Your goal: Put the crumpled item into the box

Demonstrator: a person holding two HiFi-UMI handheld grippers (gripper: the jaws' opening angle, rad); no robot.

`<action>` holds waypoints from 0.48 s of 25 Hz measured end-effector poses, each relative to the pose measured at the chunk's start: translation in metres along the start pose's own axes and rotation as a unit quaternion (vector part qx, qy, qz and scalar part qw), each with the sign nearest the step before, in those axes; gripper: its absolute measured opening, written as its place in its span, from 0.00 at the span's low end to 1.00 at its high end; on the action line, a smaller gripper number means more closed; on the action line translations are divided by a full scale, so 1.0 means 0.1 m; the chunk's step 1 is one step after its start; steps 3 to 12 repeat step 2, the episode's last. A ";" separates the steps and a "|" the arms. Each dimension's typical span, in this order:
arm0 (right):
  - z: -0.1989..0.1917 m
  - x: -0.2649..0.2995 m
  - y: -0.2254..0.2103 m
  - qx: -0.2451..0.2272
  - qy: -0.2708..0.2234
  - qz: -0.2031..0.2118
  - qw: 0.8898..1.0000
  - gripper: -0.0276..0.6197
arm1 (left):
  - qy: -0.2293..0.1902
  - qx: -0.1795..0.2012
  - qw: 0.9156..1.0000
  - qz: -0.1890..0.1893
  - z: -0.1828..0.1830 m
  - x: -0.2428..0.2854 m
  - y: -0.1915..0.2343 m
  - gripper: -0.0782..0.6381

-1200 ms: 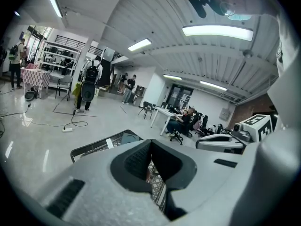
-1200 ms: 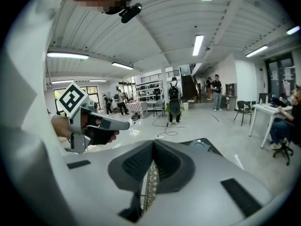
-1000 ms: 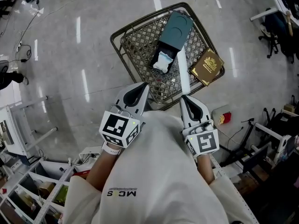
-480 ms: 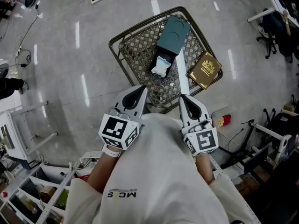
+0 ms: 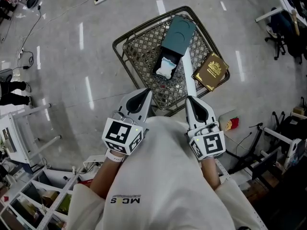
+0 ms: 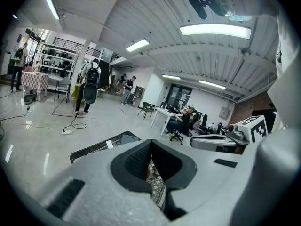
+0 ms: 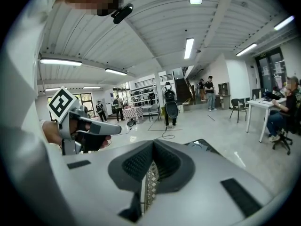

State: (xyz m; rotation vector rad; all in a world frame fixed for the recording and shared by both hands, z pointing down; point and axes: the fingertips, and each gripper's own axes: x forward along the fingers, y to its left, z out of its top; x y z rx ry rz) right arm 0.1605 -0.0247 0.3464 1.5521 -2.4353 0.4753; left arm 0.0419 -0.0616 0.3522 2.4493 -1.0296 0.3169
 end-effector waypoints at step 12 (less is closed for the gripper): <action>-0.02 -0.04 -0.02 0.009 -0.001 0.000 1.000 0.07 | 0.003 -0.002 1.000 0.001 -0.03 -0.02 -0.04 0.13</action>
